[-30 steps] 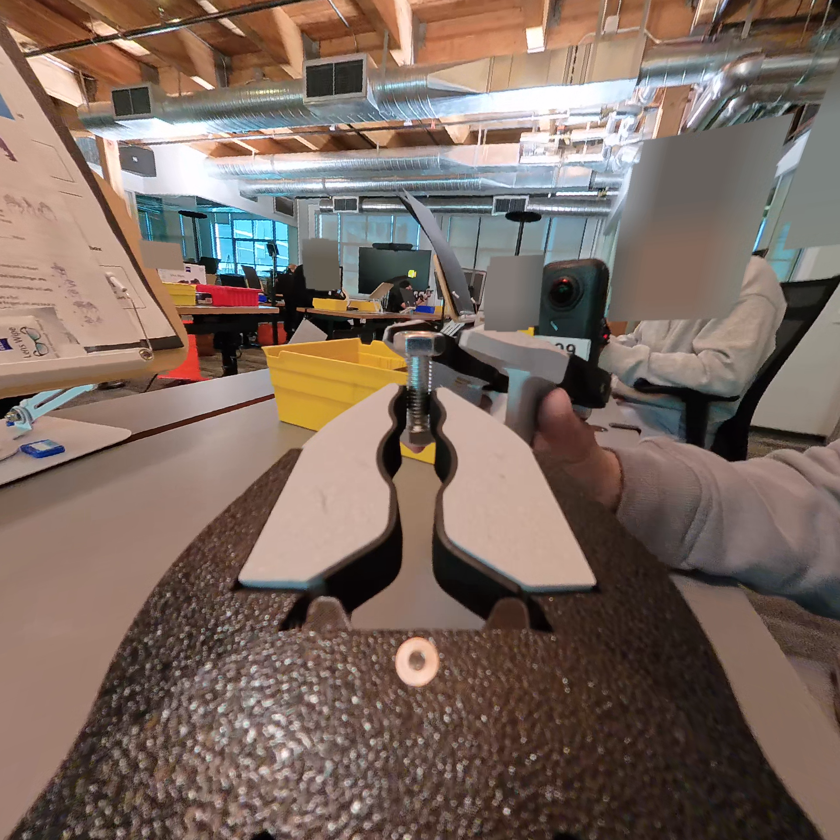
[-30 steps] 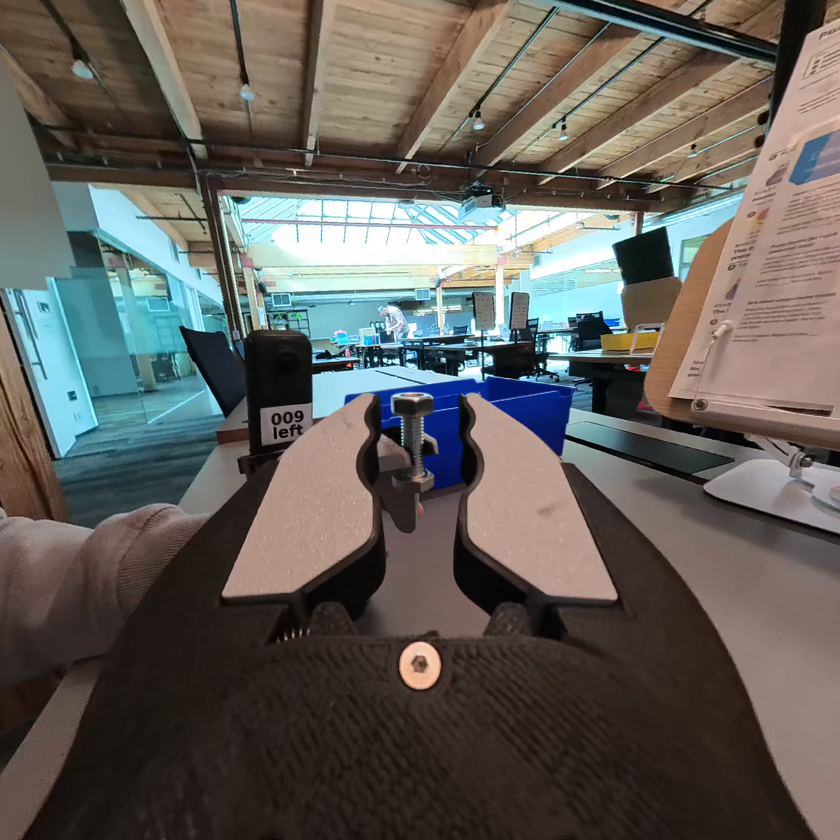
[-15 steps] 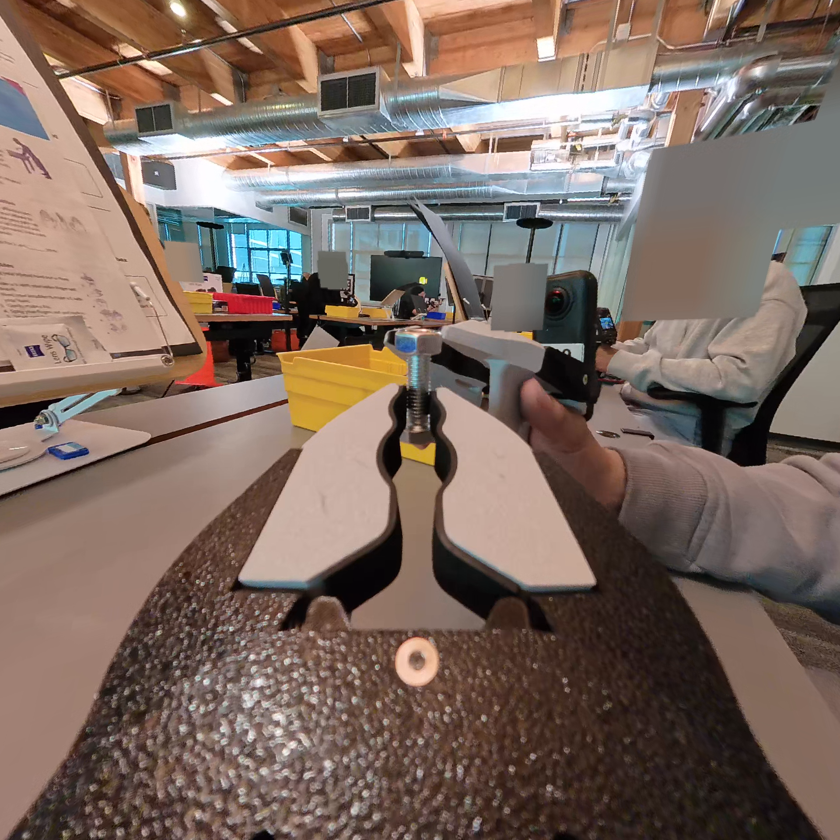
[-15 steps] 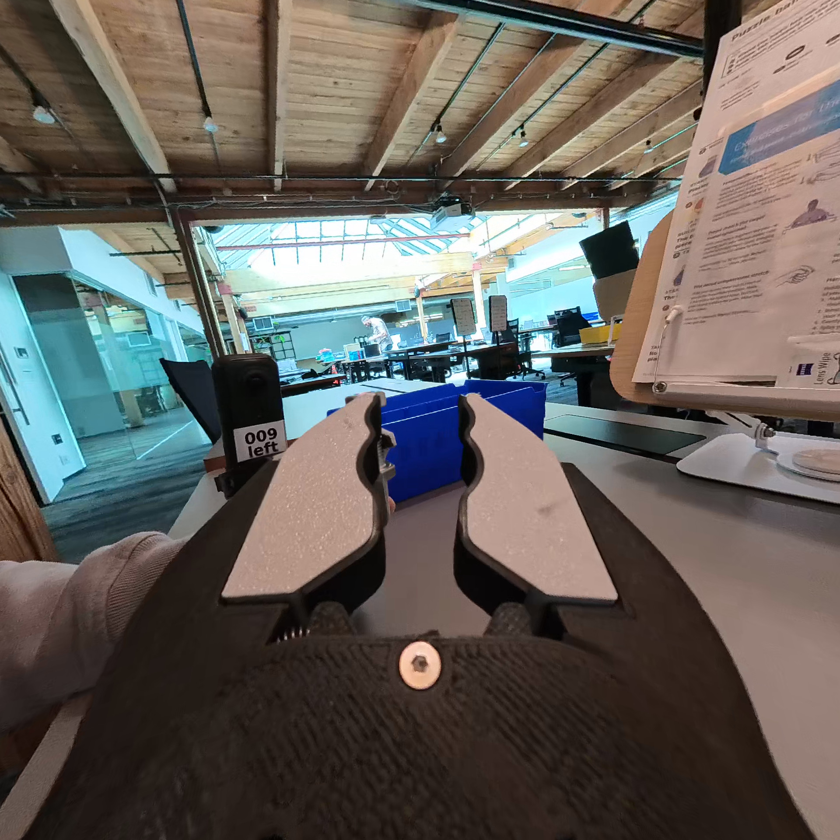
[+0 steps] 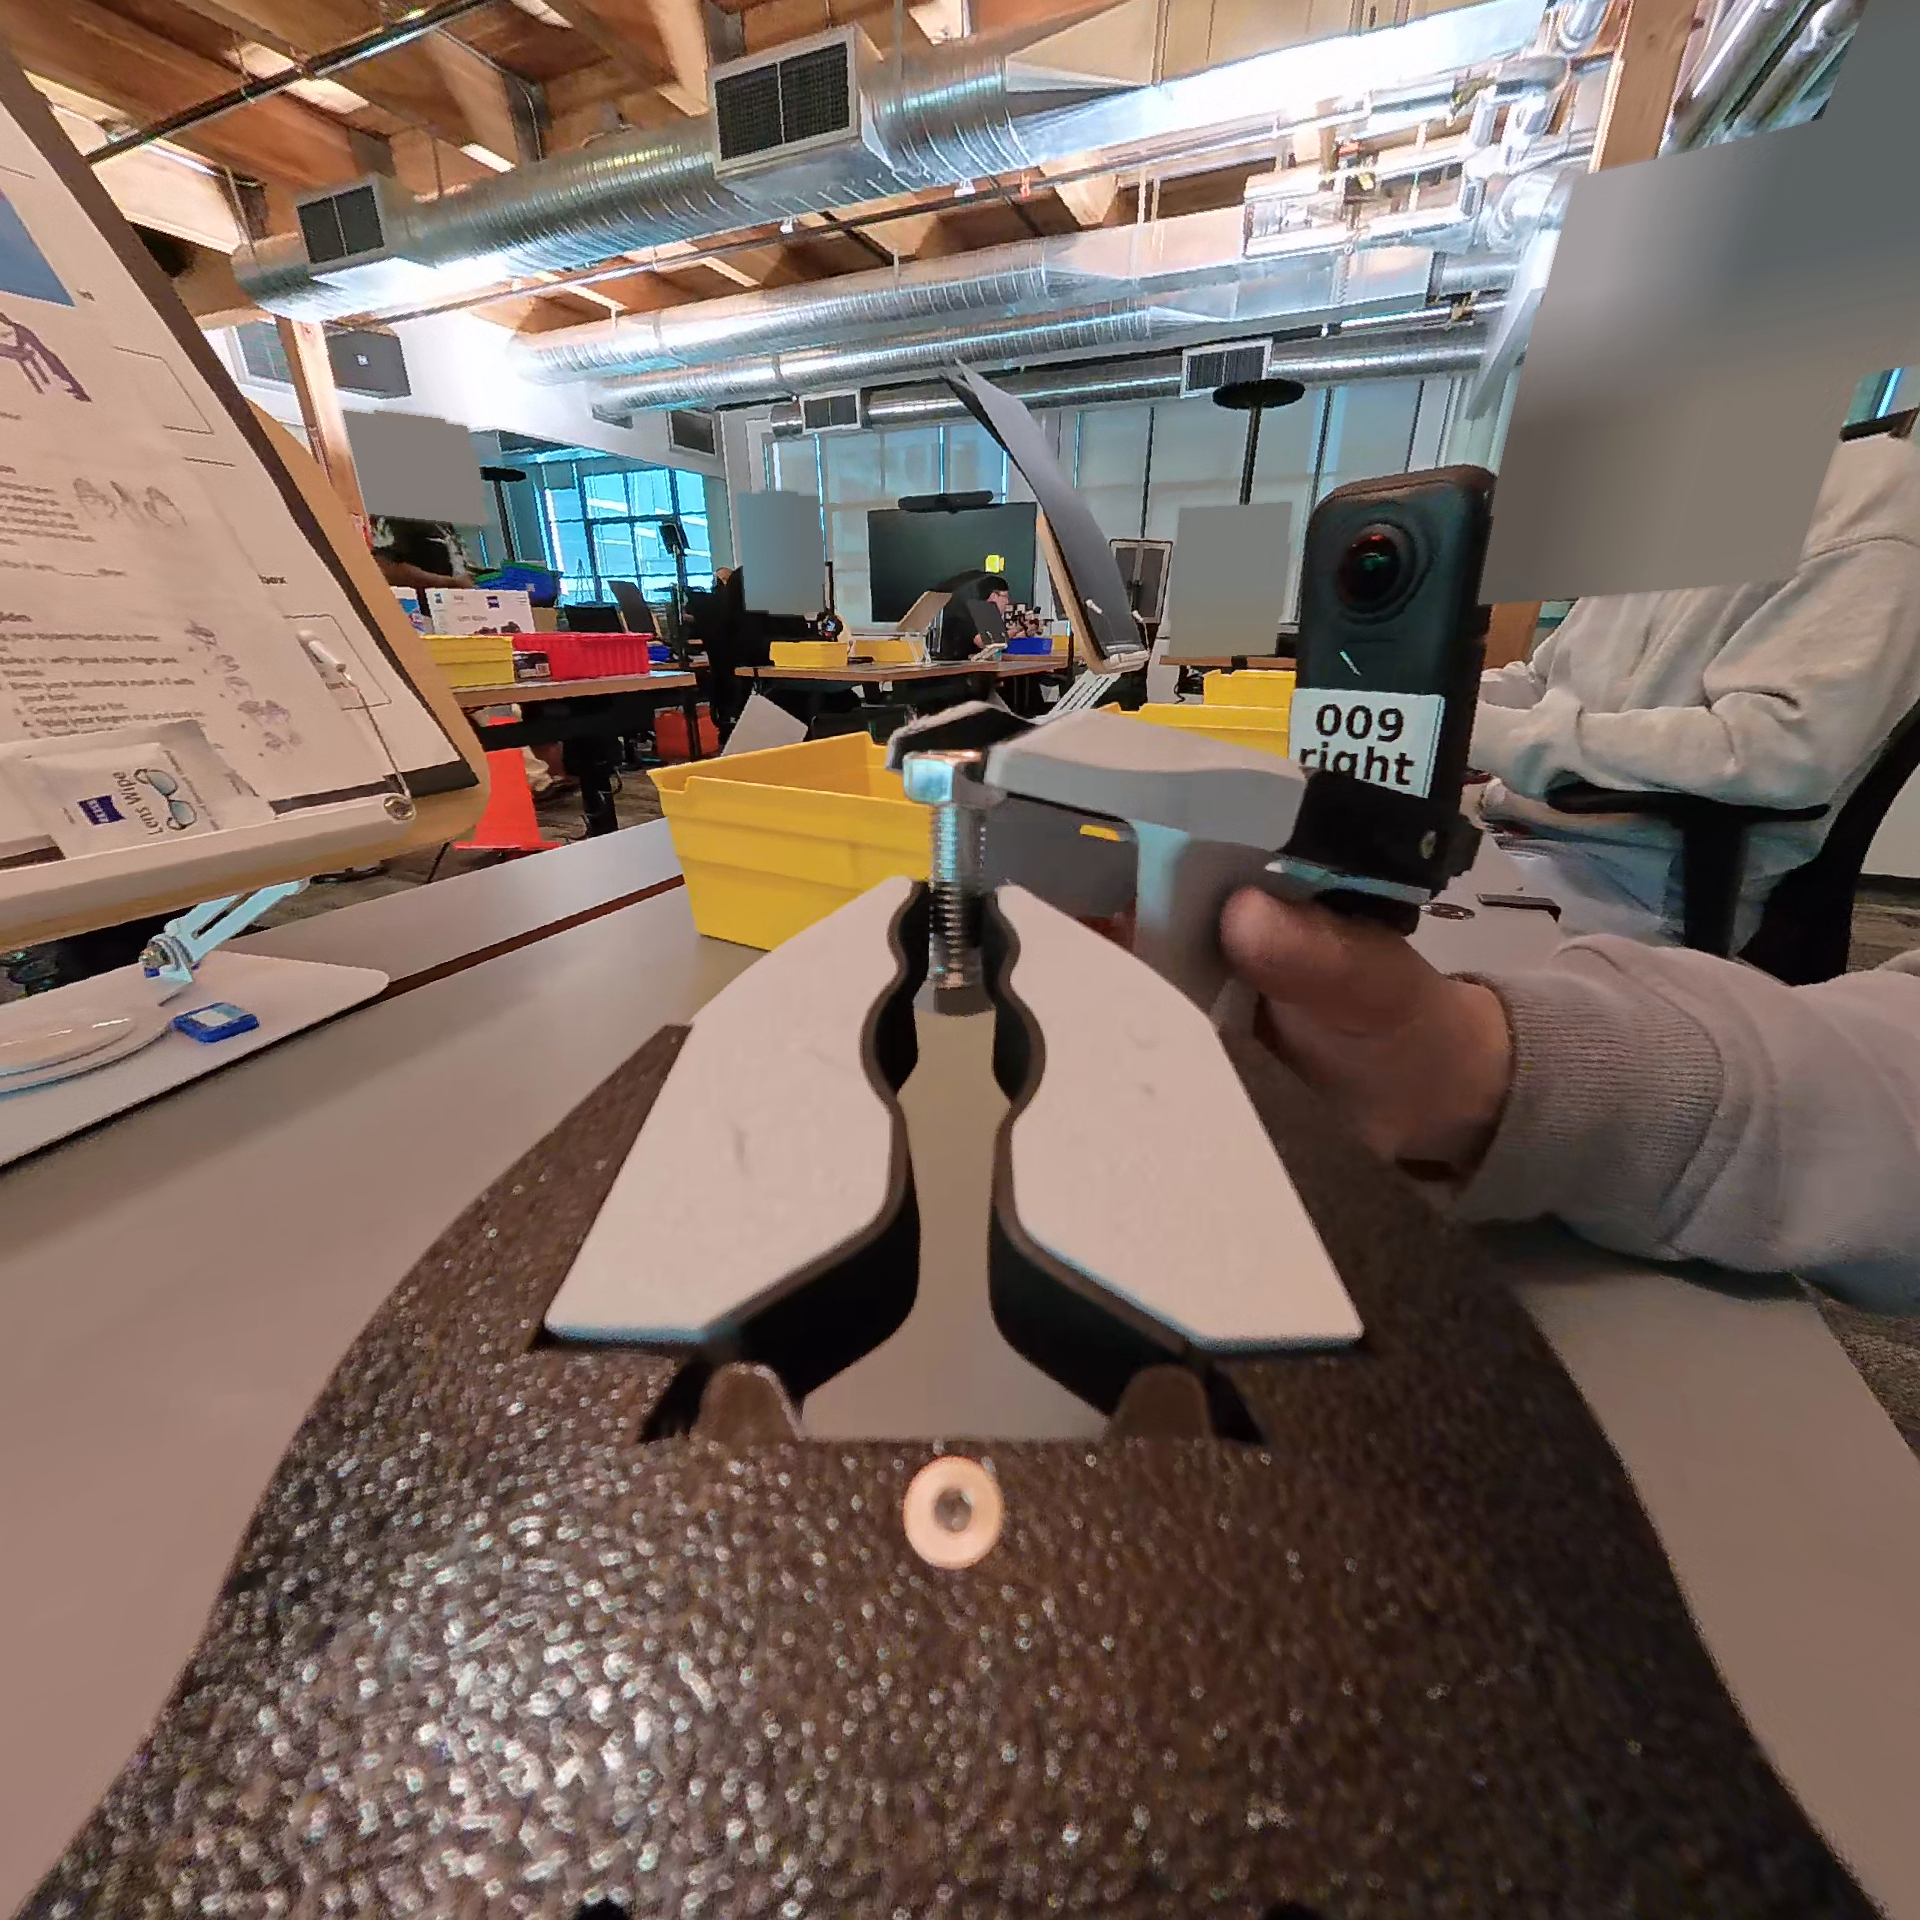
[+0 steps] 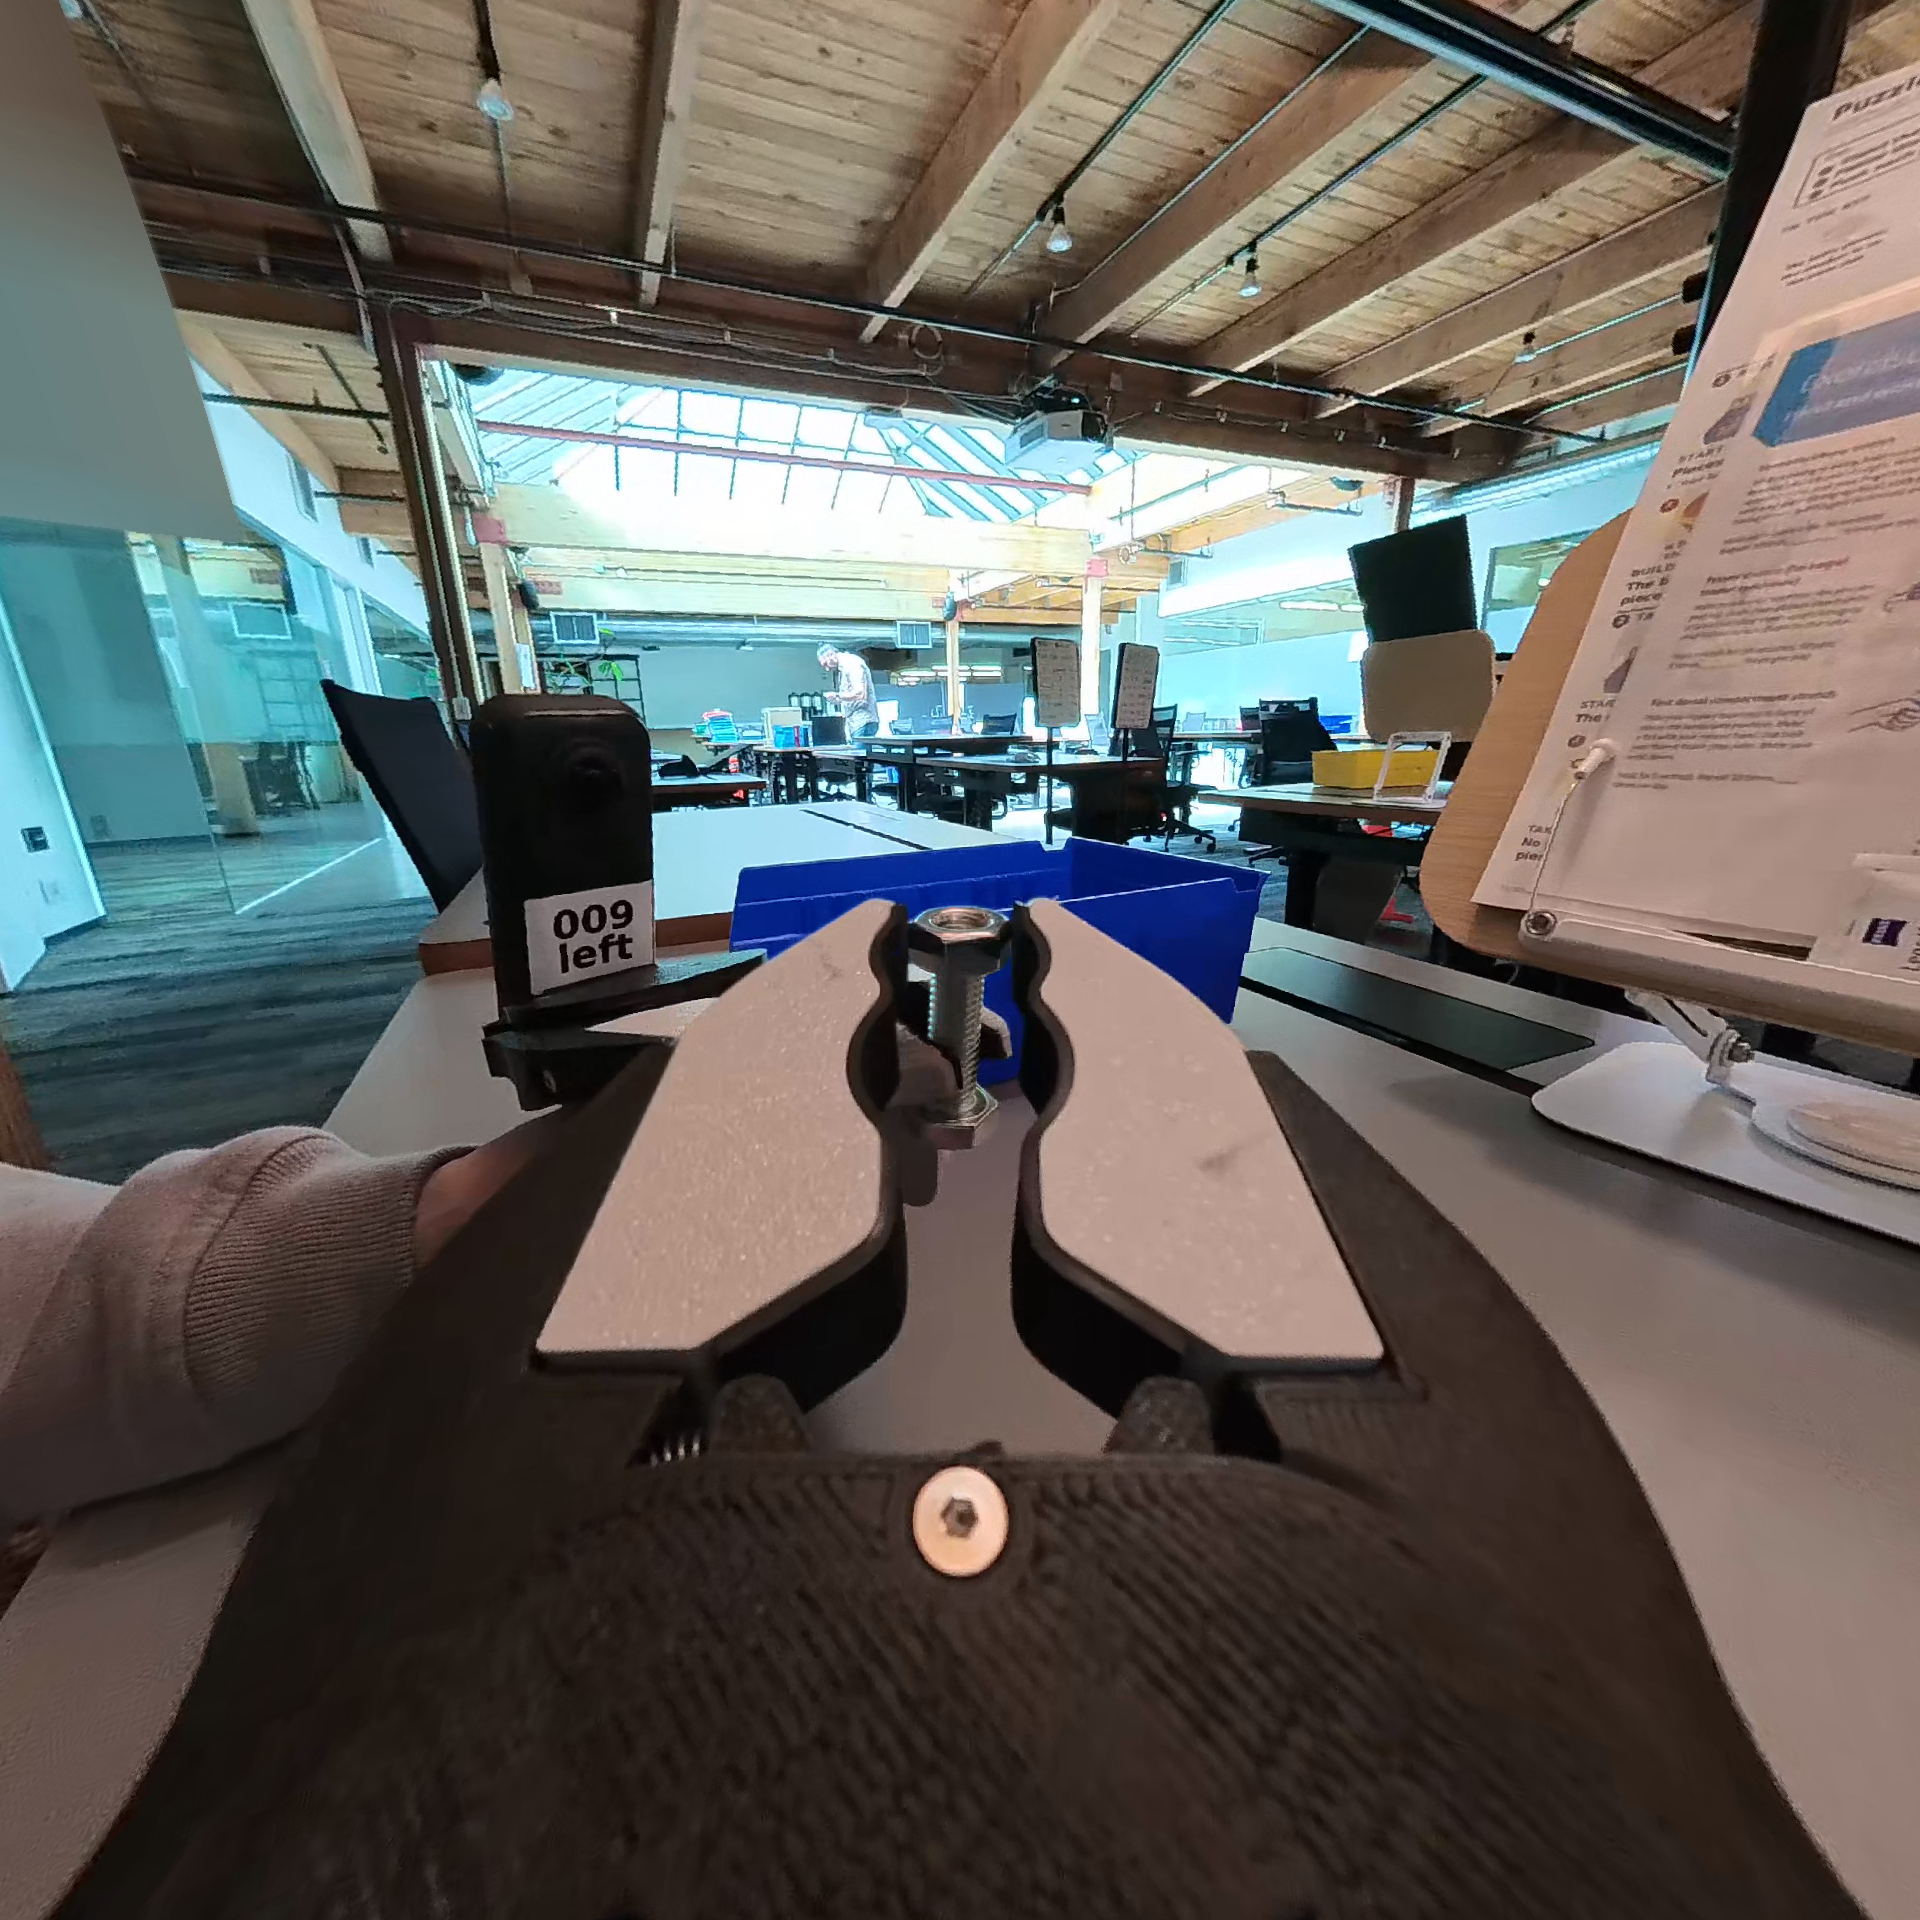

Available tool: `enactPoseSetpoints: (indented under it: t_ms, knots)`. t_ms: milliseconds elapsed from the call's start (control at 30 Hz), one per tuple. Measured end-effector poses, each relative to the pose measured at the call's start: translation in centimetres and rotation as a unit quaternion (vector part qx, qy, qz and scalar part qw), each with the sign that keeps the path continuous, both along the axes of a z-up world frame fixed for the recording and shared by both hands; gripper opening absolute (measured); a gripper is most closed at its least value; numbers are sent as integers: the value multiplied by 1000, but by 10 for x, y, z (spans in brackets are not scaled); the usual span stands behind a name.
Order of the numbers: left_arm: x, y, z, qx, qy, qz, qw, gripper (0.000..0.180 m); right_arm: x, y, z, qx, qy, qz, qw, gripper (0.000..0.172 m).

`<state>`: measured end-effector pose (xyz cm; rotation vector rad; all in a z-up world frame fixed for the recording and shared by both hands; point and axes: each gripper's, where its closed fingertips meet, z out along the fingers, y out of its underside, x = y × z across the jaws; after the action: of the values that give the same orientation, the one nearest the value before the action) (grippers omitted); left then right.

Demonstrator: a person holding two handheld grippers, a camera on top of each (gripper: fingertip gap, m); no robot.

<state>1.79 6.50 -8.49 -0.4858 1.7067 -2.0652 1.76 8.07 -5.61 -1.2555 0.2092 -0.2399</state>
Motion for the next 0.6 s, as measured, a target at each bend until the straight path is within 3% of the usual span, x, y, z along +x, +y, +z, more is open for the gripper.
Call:
enactPoseSetpoints:
  t_ms: [167, 300, 367, 500, 600]
  knots:
    - [-6, -3, 3, -14, -2, -31, 999, 8, -7, -1, 3, 8, 4, 53, 999, 18]
    - [-20, -7, 11, -51, 8, -101, 994, 8, -19, -12, 17, 72, 43, 156, 984, 18]
    - [-21, -5, 15, -67, 4, -105, 992, 8, -18, -19, 24, 94, 49, 167, 980, 18]
    - [-7, 2, 3, -22, 12, -51, 998, 8, -2, -44, 45, 77, -18, 57, 995, 18]
    - [-2, 7, -2, 5, 8, -25, 1000, 8, 30, -77, 49, -91, -28, -89, 991, 18]
